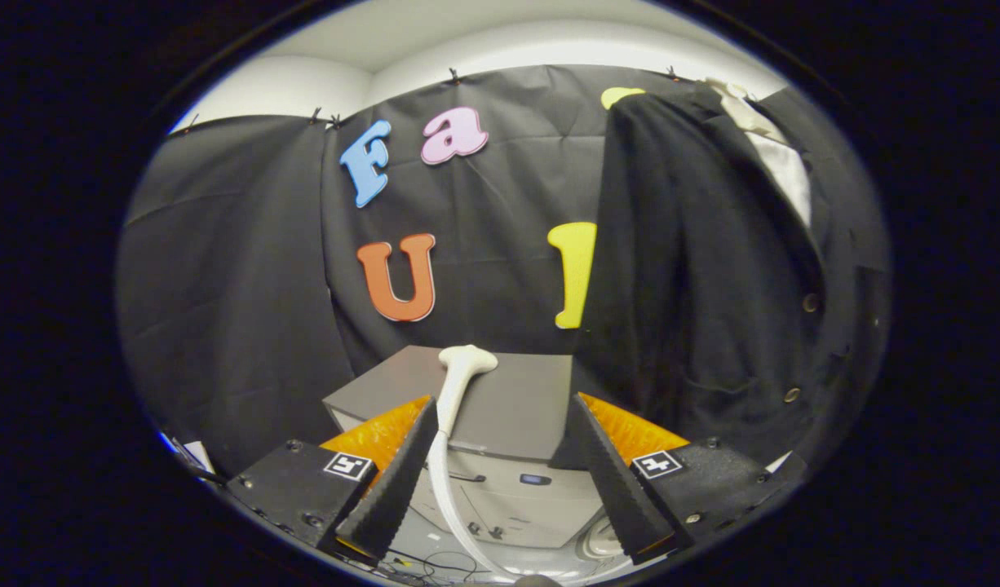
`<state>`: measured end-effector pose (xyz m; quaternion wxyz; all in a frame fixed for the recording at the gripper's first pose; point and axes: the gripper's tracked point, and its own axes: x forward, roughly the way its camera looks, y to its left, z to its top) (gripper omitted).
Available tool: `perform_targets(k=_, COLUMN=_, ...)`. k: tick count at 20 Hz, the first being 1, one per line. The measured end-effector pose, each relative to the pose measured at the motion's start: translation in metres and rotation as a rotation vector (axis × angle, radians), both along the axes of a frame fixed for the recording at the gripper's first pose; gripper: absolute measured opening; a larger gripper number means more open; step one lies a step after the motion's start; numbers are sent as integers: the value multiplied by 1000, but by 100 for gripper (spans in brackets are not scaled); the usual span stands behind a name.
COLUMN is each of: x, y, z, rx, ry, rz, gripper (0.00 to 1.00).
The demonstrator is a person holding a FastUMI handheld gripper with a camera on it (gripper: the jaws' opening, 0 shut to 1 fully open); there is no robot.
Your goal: Iron the clothes twice with a garment steamer, once on the left side and once on the right side.
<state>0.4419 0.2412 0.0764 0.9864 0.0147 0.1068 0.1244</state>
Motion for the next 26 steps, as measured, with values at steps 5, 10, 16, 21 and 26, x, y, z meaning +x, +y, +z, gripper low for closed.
perform_targets(k=5, x=73, y=59, z=-37, rx=-37, ry=122, rz=33, gripper=100)
perform_targets(k=10, x=127, y=95, z=-76, rx=-77, ry=235, rz=22, gripper=99)
perform_targets(k=16, x=169, y=110, z=-113, rx=-129, ry=332, rz=-24, gripper=86)
perform_targets(k=21, x=180, y=118, z=-123, rx=-130, ry=373, rz=-35, gripper=63)
perform_targets(k=26, x=181, y=122, z=-120, rx=-122, ry=390, rz=-28, gripper=39)
